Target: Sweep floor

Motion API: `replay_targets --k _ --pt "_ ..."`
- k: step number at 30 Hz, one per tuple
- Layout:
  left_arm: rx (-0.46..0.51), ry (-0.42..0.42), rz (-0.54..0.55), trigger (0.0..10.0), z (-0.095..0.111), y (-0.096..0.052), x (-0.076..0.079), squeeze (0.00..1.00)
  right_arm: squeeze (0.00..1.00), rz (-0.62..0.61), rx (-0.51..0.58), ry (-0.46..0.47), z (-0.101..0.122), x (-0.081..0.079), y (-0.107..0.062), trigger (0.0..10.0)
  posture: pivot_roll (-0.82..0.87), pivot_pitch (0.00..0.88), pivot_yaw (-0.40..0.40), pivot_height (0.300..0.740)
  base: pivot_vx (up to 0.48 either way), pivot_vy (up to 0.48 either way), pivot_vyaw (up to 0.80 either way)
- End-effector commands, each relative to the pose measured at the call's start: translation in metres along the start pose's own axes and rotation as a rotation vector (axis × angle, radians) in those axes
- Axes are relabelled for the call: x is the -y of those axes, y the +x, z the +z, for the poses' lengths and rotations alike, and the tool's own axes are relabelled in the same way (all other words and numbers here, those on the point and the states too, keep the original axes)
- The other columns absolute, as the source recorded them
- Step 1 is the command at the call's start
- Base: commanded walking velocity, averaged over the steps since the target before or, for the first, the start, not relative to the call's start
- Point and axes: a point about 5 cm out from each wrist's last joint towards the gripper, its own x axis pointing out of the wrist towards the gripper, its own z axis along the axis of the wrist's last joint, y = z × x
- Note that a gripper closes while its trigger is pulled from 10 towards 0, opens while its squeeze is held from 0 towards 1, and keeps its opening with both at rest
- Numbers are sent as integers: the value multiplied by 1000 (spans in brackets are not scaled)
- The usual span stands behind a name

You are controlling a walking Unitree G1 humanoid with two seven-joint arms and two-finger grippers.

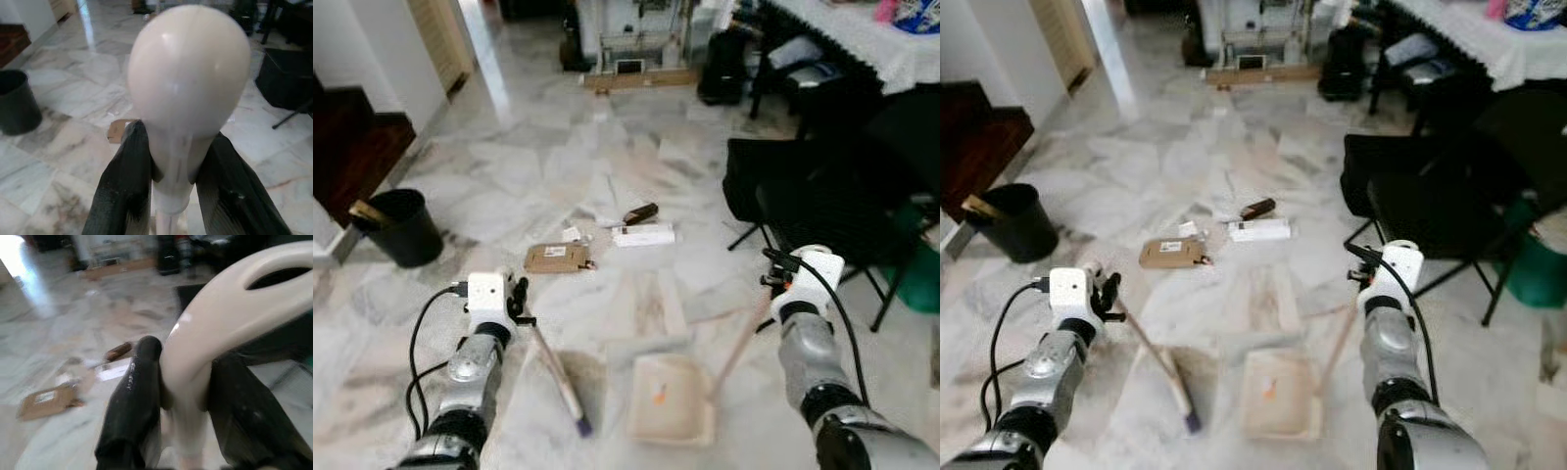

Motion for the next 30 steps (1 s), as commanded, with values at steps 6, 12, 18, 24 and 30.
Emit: replay_targets --k 6,12,18,24,30 --pt "19 24 21 10000 4 0 -6 0 0 31 32 1 7 -6 3 10000 14 15 40 740 304 0 119" --pt "17 20 23 10000 3 0 -6 0 0 25 24 11 5 -6 2 10000 15 22 40 740 304 0 0" --pt "15 20 22 10000 4 0 -6 0 0 23 17 14 4 -5 1 10000 13 26 44 740 301 0 0" --pt "16 19 18 10000 4 1 -6 0 0 25 15 15 3 -5 1 10000 14 27 46 740 304 0 0" --pt "16 21 21 10000 4 0 -7 0 0 42 21 -4 2 -8 0 10000 17 28 45 740 303 0 241"
